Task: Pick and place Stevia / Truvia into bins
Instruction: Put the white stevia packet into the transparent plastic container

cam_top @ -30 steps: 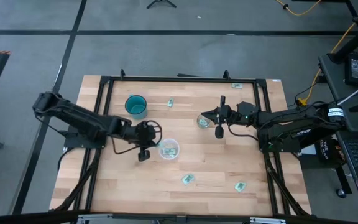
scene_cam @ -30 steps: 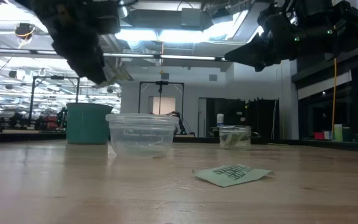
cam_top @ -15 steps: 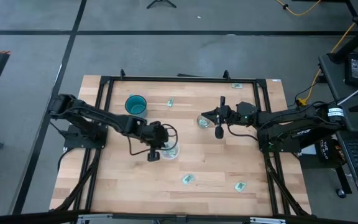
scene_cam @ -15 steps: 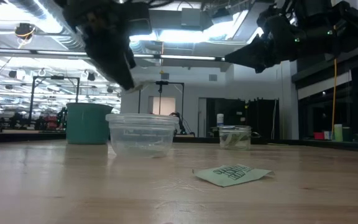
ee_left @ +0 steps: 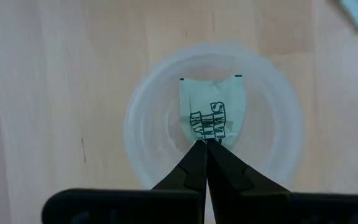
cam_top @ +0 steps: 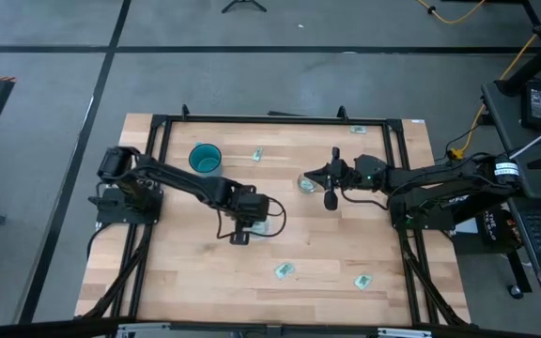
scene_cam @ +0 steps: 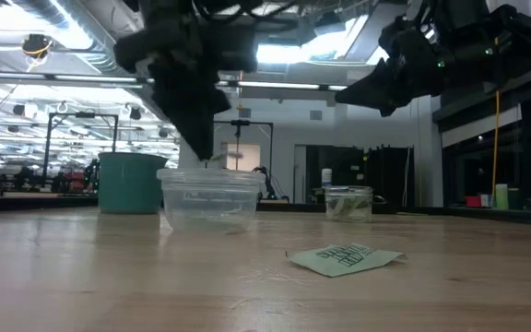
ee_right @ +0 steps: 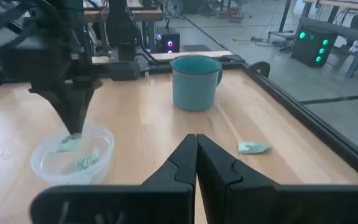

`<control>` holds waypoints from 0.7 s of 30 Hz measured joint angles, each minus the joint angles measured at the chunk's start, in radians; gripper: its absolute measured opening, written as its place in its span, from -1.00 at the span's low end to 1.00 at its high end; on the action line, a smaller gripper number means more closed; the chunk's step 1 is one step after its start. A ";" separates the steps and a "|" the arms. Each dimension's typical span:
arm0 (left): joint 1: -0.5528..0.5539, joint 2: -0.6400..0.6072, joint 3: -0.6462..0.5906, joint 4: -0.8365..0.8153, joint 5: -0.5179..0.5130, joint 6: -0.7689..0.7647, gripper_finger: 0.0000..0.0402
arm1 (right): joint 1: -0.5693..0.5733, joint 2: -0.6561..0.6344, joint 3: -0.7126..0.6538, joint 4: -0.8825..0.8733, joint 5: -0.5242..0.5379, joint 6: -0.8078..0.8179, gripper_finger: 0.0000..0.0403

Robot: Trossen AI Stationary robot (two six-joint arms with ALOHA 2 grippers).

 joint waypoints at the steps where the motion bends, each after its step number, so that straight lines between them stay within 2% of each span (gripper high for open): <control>1: 0.000 0.010 0.000 0.001 0.000 0.000 -0.99 | 0.000 0.000 0.000 -0.002 0.000 0.000 -0.93; 11: -0.001 0.069 0.000 0.008 -0.005 0.024 -0.97 | 0.001 0.000 0.000 -0.004 -0.001 -0.001 -0.93; 21: -0.006 0.061 0.000 0.025 -0.006 0.027 -0.65 | 0.001 0.000 0.000 -0.007 -0.001 -0.001 -0.93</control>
